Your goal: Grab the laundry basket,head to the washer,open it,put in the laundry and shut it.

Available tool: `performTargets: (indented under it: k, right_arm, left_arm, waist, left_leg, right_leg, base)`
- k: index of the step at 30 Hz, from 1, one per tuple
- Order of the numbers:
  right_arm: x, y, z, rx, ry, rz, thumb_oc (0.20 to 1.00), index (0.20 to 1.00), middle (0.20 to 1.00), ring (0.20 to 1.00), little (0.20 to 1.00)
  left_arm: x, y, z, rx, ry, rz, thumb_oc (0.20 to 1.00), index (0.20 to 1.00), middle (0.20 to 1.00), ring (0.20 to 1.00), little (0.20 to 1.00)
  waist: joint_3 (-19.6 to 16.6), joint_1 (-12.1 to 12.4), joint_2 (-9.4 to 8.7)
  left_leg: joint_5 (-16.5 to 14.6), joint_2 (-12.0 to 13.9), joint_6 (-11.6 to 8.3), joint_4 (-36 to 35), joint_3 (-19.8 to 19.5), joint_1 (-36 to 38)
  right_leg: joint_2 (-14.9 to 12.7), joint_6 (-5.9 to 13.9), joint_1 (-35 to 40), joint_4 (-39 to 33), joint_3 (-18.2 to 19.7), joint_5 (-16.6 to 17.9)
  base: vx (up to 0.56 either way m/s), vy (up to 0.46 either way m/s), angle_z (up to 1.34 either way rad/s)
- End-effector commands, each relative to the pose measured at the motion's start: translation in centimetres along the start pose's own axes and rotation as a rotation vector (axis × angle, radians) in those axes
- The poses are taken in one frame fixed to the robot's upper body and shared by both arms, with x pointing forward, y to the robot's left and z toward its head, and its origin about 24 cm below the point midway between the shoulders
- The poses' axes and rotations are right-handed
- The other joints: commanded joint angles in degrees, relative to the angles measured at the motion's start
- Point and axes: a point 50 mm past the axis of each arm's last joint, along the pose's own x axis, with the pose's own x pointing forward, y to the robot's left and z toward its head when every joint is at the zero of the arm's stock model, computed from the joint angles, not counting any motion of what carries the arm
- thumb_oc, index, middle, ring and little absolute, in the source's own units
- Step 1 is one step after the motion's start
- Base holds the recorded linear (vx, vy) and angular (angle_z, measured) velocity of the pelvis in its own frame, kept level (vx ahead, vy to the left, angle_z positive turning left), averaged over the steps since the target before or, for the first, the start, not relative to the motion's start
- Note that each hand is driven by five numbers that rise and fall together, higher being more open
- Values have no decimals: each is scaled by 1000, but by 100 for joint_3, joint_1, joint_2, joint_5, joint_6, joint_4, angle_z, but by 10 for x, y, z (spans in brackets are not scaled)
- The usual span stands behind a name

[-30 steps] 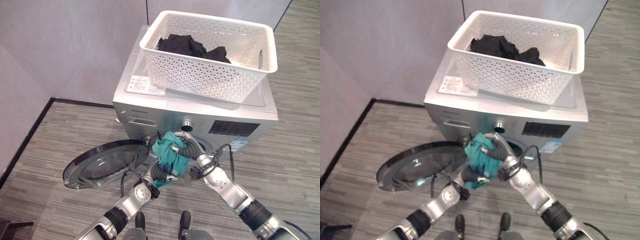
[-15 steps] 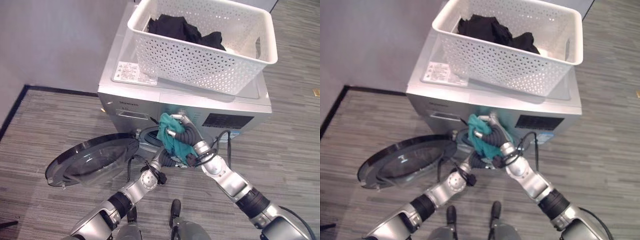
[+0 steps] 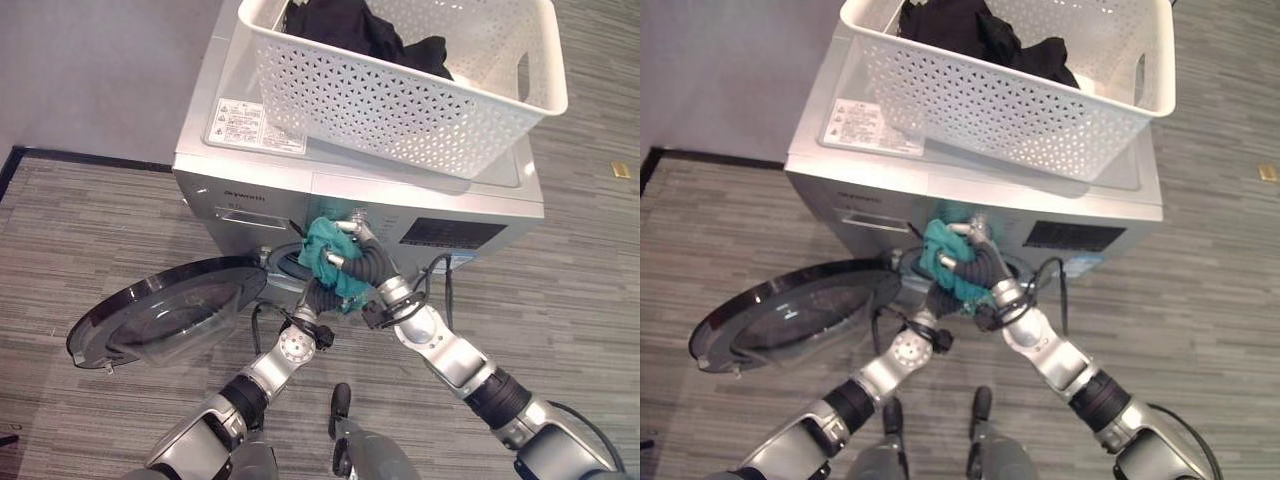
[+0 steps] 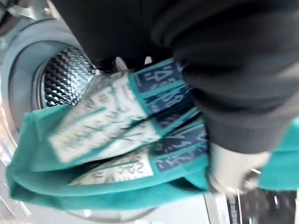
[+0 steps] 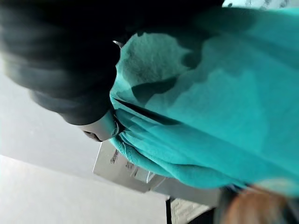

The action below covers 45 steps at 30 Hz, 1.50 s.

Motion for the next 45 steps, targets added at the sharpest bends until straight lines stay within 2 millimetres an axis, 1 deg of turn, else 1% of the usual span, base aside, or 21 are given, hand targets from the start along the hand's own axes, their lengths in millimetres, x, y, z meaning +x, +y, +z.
performTargets:
  k: [1, 6, 7, 8, 9, 16, 18, 21, 22, 23, 27, 28, 30, 31, 32, 34, 36, 40, 42, 43, 45]
  right_arm:
    - [12, 6, 41, 106, -195, 29, 200, 200, 200, 200, 200]
    - [6, 7, 32, 108, -158, 40, 200, 200, 200, 200, 200]
    - [4, 6, 30, 106, -150, 38, 454, 454, 454, 454, 454]
    - [3, 6, 28, 100, -143, 40, 903, 903, 903, 903, 903]
    - [1, 5, 24, 87, -128, 39, 1000, 1000, 1000, 1000, 1000]
    - [-24, -11, -2, 2, -30, -12, 1000, 1000, 1000, 1000, 1000]
    - [-41, -18, -17, -79, 35, -21, 1000, 1000, 1000, 1000, 1000]
    - [-69, -26, -38, -276, 130, 10, 1000, 1000, 1000, 1000, 1000]
    - [-70, -26, -38, -276, 132, 11, 1000, 1000, 1000, 1000, 1000]
    - [-103, -32, -55, -437, 222, 48, 1000, 1000, 1000, 1000, 1000]
    - [-135, -34, -78, -493, 355, 78, 1000, 1000, 1000, 1000, 1000]
    - [-160, -37, -98, -479, 501, 53, 1000, 1000, 1000, 1000, 1000]
    - [-184, -38, -114, -456, 631, 36, 1000, 1000, 1000, 1000, 1000]
    - [-184, -38, -114, -455, 631, 36, 1000, 1000, 1000, 1000, 1000]
    - [-208, -37, -134, -411, 786, 1, 1000, 1000, 1000, 1000, 1000]
    - [-233, -30, -151, -344, 950, -36, 1000, 1000, 1000, 1000, 1000]
    - [-273, 3, -179, -231, 1239, -15, 1000, 1000, 1000, 1000, 1000]
    - [-259, 8, -185, -226, 1244, 4, 1000, 1000, 1000, 1000, 1000]
    - [-245, 9, -191, -216, 1252, -9, 1000, 1000, 1000, 1000, 1000]
    - [-245, 9, -191, -216, 1252, -9, 1000, 1000, 1000, 1000, 1000]
    - [-234, 11, -193, -222, 1253, -1, 1000, 1000, 1000, 1000, 1000]
  left_arm:
    - [7, -20, 27, -129, -102, -13, 200, 200, 200, 200, 200]
    - [2, -16, 23, -137, -99, -4, 200, 200, 200, 200, 200]
    - [0, -16, 21, -140, -96, -4, 200, 200, 200, 200, 200]
    - [-1, -16, 20, -148, -90, -4, 200, 200, 200, 200, 200]
    - [-2, -15, 18, -173, -83, -2, 200, 200, 200, 200, 200]
    - [-14, -21, 7, -275, -40, -24, 200, 200, 200, 200, 200]
    - [-16, -26, 2, -298, -13, -30, 200, 200, 200, 200, 200]
    - [-15, -22, -8, -319, 38, 11, 200, 200, 200, 200, 200]
    - [-15, -22, -8, -319, 39, 10, 200, 200, 200, 200, 200]
    - [-23, -8, -25, -299, 81, 63, 200, 200, 200, 200, 200]
    - [-30, -2, -34, -269, 98, 68, 200, 200, 200, 200, 200]
    - [-35, 6, -41, -240, 111, 73, 200, 200, 200, 200, 200]
    - [-39, 10, -47, -221, 129, 66, 200, 200, 200, 200, 200]
    - [-40, 10, -47, -220, 130, 65, 200, 200, 200, 200, 200]
    - [-42, 13, -51, -208, 141, 51, 200, 200, 200, 200, 200]
    - [-44, 13, -54, -195, 152, 26, 200, 200, 200, 200, 200]
    - [-46, 9, -55, -186, 159, -25, 200, 200, 200, 200, 200]
    - [-41, 8, -50, -187, 137, -34, 200, 200, 200, 200, 200]
    - [-35, 3, -44, -187, 117, -55, 200, 200, 200, 200, 200]
    - [-35, 3, -43, -187, 117, -55, 200, 200, 200, 200, 200]
    - [-30, -6, -36, -200, 98, -87, 200, 200, 200, 200, 200]
  waist:
    - [-111, 37, -4]
    - [-54, 76, -18]
    - [-37, 90, -24]
    - [-22, 95, -30]
    - [0, 108, -40]
    - [120, 119, -80]
    - [166, 53, -110]
    - [120, -186, -136]
    - [95, -186, -128]
    - [30, -347, -122]
    - [10, -367, -107]
    - [15, -393, -91]
    - [8, -392, -89]
    - [1, -386, -96]
    - [2, -373, -69]
    - [8, -355, -46]
    - [117, -267, 95]
    - [269, -303, 237]
    - [448, -382, 215]
    - [452, -384, 216]
    - [574, -436, 156]
  left_leg:
    - [165, 279, -97, 14, -160, -77]
    - [161, 266, -89, 57, -179, -120]
    - [148, 262, -86, 91, -193, -138]
    - [141, 258, -83, 112, -197, -149]
    - [122, 249, -73, 149, -215, -178]
    - [-118, 110, -9, 710, -258, -490]
    - [-234, 62, 9, 1075, 99, -706]
    - [-370, 177, 87, 1475, 1028, -864]
    - [-499, 170, 27, 1476, 942, -815]
    - [-607, 117, 118, 1327, 1068, -693]
    - [-653, 44, 175, 1306, 1053, -690]
    - [-710, -71, 259, 1248, 1004, -665]
    - [-773, -155, 332, 1240, 983, -656]
    - [-778, -161, 338, 1241, 985, -659]
    - [-850, -278, 435, 1240, 921, -616]
    - [-904, -376, 517, 1268, 819, -560]
    - [-889, -548, 688, 1339, 499, -570]
    - [-1016, -519, 666, 1406, 299, -646]
    - [-1218, -574, 578, 1518, 83, -572]
    - [-1219, -574, 578, 1518, 81, -569]
    - [-1384, -615, 479, 1742, -88, -609]
  right_leg:
    - [-304, 229, -68, 1039, 54, -921]
    - [-324, 227, -76, 1051, 21, -923]
    - [-329, 228, -72, 1053, 20, -921]
    - [-336, 230, -74, 1057, 19, -918]
    - [-346, 233, -79, 1060, 16, -914]
    - [-504, 212, -106, 1230, -80, -980]
    - [-632, 208, -34, 1234, -222, -1014]
    - [-704, 195, -20, 1243, -369, -1018]
    - [-689, 234, 24, 1256, -303, -1119]
    - [-653, 308, -11, 1319, -223, -1099]
    - [-685, 348, 18, 1363, -220, -1118]
    - [-734, 383, -9, 1493, -194, -1136]
    - [-789, 411, -38, 1636, -197, -1164]
    - [-797, 416, -49, 1652, -193, -1174]
    - [-884, 456, -130, 1992, -206, -1214]
    - [-931, 473, -163, 2346, -185, -1260]
    - [-917, 362, -497, 2879, 41, -1255]
    - [-1128, 457, -1151, 2650, 542, -888]
    - [-1546, 662, -1304, 1684, 881, -336]
    - [-1546, 662, -1299, 1681, 878, -336]
    - [-1962, 829, -1495, 980, 901, 139]
  base:
    - [0, 0, 0]
    - [0, 0, 0]
    - [0, 0, 0]
    - [0, 0, 0]
    - [0, 0, 0]
    - [-6, -6, 2]
    - [-31, -33, 38]
    - [-8, 18, 81]
    - [89, 116, 19]
    - [101, 98, -1]
    - [25, 103, -12]
    - [8, 120, 2]
    - [8, 116, 0]
    - [19, 120, 2]
    - [38, 111, 6]
    - [99, 101, 15]
    - [59, 11, 59]
    - [-4, -62, 36]
    - [114, -150, 17]
    - [178, -225, 27]
    - [136, -191, 40]
